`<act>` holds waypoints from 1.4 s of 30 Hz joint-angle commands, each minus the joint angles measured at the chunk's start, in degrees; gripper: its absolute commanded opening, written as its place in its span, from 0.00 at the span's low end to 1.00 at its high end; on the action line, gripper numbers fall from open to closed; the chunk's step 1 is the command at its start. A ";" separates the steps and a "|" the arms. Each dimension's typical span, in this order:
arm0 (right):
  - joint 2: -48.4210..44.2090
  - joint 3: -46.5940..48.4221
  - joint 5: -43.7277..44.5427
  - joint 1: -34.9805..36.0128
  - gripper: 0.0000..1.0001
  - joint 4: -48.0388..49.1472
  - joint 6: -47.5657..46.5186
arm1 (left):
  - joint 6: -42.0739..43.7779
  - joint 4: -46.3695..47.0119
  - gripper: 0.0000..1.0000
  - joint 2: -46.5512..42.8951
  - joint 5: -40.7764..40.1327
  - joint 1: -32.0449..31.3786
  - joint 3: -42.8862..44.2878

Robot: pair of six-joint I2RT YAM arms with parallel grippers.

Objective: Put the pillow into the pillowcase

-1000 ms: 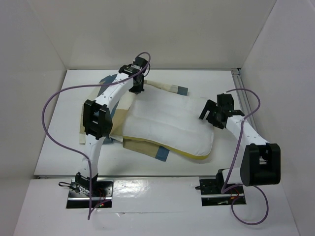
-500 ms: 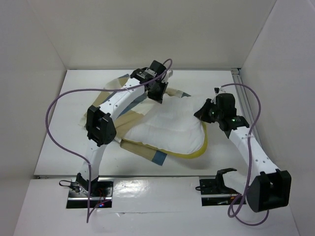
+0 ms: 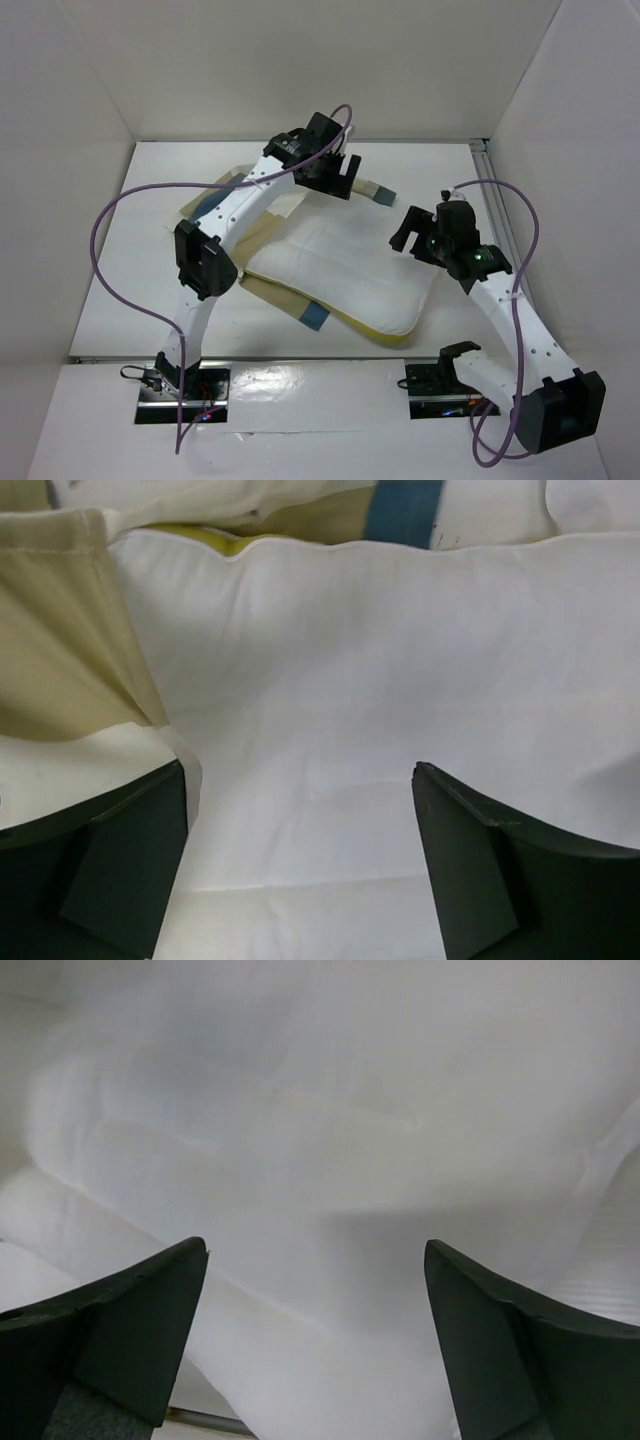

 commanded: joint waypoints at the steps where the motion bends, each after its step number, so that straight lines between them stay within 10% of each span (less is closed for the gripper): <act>1: 1.48 5.70 6.43 0.90 0.96 -3.26 -4.30 | 0.73 2.45 1.00 -9.51 -3.03 -0.97 -1.69; 12: 20.88 28.29 6.87 11.43 0.99 0.60 -17.04 | -9.72 2.70 0.99 -32.36 -10.70 12.01 -27.40; 23: 40.59 34.72 16.45 43.07 0.99 5.34 -27.06 | -25.02 14.38 0.90 -55.38 -9.85 21.25 -65.21; 32: 59.05 41.65 25.00 44.58 0.99 8.08 -28.66 | -36.62 13.34 0.85 -63.54 -7.26 22.68 -81.57; 36: 57.40 40.70 15.95 43.00 0.00 8.95 -29.53 | -35.14 16.76 0.85 -69.53 -4.39 23.89 -89.22; 42: 47.01 34.98 -4.08 35.45 0.00 16.51 -25.94 | -31.70 25.71 0.93 -71.21 6.68 22.14 -97.65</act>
